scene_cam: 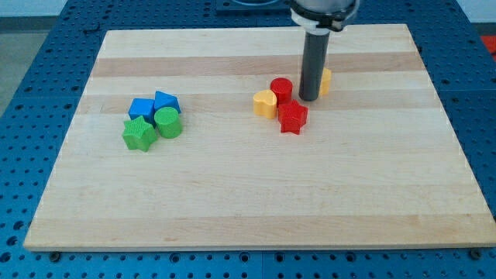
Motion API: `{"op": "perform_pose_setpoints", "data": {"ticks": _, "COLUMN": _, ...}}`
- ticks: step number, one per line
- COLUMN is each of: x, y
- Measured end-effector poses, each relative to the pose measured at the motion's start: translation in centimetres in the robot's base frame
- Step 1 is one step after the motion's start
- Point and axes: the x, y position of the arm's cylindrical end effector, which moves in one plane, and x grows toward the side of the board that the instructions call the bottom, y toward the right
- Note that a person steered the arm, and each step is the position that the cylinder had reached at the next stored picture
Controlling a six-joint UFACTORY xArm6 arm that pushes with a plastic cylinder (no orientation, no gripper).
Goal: Move the yellow hexagon to the yellow heart
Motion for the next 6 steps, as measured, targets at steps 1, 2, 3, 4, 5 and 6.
{"op": "perform_pose_setpoints", "data": {"ticks": 1, "x": 0.7, "y": 1.6}}
{"op": "perform_pose_setpoints", "data": {"ticks": 2, "x": 1.0, "y": 3.8}}
{"op": "perform_pose_setpoints", "data": {"ticks": 3, "x": 0.7, "y": 5.8}}
{"op": "perform_pose_setpoints", "data": {"ticks": 4, "x": -2.0, "y": 7.2}}
{"op": "perform_pose_setpoints", "data": {"ticks": 5, "x": -5.4, "y": 7.7}}
{"op": "perform_pose_setpoints", "data": {"ticks": 6, "x": -7.8, "y": 4.2}}
